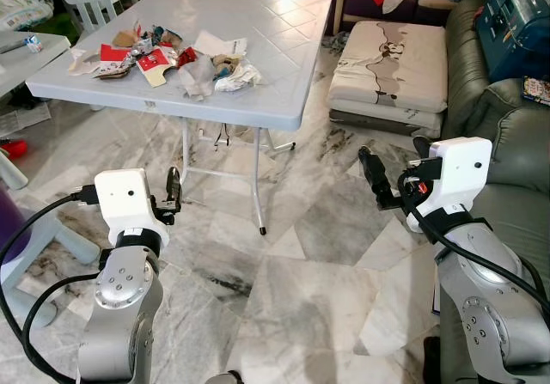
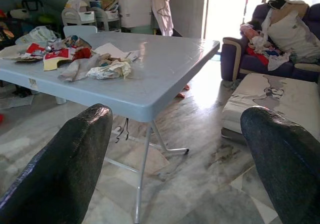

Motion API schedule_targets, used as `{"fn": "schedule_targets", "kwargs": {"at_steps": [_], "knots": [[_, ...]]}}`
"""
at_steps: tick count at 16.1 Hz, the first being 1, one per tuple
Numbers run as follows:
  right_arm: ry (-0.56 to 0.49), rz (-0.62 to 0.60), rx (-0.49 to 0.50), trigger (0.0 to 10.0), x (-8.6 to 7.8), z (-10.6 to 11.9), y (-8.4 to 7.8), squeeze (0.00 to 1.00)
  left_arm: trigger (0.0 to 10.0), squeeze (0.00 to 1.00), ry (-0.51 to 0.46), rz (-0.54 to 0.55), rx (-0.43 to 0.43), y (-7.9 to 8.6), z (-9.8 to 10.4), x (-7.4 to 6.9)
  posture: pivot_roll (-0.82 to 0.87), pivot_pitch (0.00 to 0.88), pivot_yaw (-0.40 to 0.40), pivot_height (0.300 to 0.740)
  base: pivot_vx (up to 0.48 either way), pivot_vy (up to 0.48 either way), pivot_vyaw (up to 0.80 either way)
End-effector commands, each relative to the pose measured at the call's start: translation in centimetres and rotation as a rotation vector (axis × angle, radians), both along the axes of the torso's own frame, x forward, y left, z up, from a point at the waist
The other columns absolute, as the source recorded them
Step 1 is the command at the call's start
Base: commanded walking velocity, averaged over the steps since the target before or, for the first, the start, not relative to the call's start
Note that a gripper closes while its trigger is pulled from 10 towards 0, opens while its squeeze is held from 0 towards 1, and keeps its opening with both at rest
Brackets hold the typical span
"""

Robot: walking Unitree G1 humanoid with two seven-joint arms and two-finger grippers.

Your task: Picking trash to rubbish bin

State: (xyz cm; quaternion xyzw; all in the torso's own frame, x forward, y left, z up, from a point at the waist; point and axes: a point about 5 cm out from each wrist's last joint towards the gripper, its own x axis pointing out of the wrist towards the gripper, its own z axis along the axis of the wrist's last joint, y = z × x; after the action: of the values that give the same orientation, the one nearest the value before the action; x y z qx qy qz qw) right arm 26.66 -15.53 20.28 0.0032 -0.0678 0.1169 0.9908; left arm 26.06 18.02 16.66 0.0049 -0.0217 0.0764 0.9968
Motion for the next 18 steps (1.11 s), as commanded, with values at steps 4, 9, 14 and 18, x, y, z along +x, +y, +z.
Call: {"fn": "schedule_targets", "kwargs": {"at_steps": [4,9,14,18], "knots": [[-0.016,0.016,-0.003,10.0,0.07,0.57,0.14,0.0,10.0,0.0,0.016,0.004,0.01,0.25,-0.14,0.25,0.0,0.093,-0.027,0.74,0.0,0.147,0.0],[-0.017,0.008,0.008,10.0,0.28,0.74,0.23,0.0,10.0,0.0,0.021,0.014,0.016,0.53,-0.12,0.47,0.0,0.097,-0.025,0.74,0.0,0.343,0.0],[-0.013,0.001,0.017,10.0,0.31,0.73,0.21,0.0,10.0,0.0,0.027,0.02,0.016,0.56,-0.19,0.55,0.0,0.097,-0.024,0.74,0.0,0.48,0.0],[-0.014,-0.004,0.017,10.0,0.4,0.84,0.16,0.0,10.0,0.0,0.031,0.029,0.014,0.65,-0.23,0.62,0.0,0.098,-0.024,0.74,0.0,0.48,0.0]]}}
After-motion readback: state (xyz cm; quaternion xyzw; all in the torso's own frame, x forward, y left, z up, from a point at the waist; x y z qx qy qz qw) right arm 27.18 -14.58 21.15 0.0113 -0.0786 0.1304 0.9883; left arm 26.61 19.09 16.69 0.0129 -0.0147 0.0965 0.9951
